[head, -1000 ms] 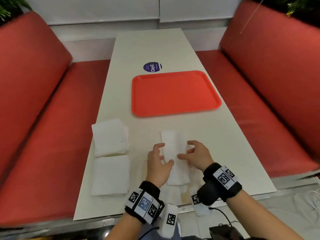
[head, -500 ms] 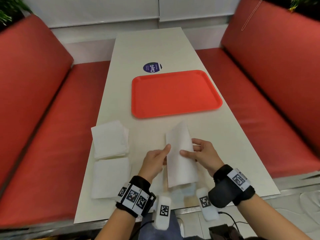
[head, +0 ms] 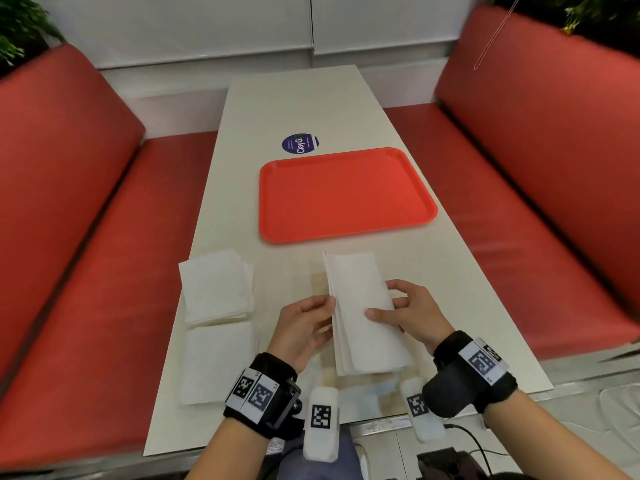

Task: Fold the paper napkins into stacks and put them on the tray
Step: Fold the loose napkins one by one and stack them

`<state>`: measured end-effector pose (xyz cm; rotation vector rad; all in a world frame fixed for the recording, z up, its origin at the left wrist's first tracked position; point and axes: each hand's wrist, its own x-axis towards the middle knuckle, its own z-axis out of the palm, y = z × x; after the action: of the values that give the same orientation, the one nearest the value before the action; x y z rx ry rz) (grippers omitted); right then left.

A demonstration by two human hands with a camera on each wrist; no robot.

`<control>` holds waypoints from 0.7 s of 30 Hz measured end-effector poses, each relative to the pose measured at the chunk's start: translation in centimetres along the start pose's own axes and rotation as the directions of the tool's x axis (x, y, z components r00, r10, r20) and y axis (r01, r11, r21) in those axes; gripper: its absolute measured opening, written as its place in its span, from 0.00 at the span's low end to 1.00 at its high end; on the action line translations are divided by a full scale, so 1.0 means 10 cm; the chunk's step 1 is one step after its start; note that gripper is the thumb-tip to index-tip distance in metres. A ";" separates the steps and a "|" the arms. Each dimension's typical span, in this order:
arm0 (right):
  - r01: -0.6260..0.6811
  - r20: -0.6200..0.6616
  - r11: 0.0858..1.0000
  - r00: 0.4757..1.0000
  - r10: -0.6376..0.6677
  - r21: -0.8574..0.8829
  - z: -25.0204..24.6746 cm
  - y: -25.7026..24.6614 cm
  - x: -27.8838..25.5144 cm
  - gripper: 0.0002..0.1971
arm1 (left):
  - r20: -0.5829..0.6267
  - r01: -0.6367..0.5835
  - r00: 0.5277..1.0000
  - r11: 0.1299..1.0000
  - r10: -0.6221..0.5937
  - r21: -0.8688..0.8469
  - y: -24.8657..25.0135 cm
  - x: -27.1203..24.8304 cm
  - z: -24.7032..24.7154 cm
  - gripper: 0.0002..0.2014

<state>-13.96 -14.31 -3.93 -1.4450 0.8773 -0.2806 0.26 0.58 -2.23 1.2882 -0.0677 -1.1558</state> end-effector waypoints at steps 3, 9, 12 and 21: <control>0.016 -0.030 0.993 0.999 -0.019 -0.117 0.02 0.04 0.04 0.30 | -0.009 0.015 1.000 1.000 -0.015 -0.008 -0.03 0.00 -0.02 0.10; 0.053 -0.126 0.968 0.988 -0.086 -0.246 0.09 0.01 0.03 0.21 | 0.005 0.072 0.997 0.993 -0.072 -0.090 -0.05 0.01 -0.03 0.11; 0.134 -0.111 0.944 0.978 -0.174 -0.301 0.20 -0.04 -0.04 0.14 | -0.038 0.004 0.999 1.000 -0.003 0.007 -0.07 0.03 -0.02 0.09; 0.141 -0.035 0.934 0.986 -0.161 -0.328 0.17 -0.01 0.02 0.02 | -0.168 -0.098 0.977 0.975 0.132 0.197 -0.14 0.06 -0.07 0.05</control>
<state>-12.62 -13.21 -4.12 -1.8237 0.8918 -0.3067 0.11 0.90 -3.86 1.5315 -0.1188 -0.9455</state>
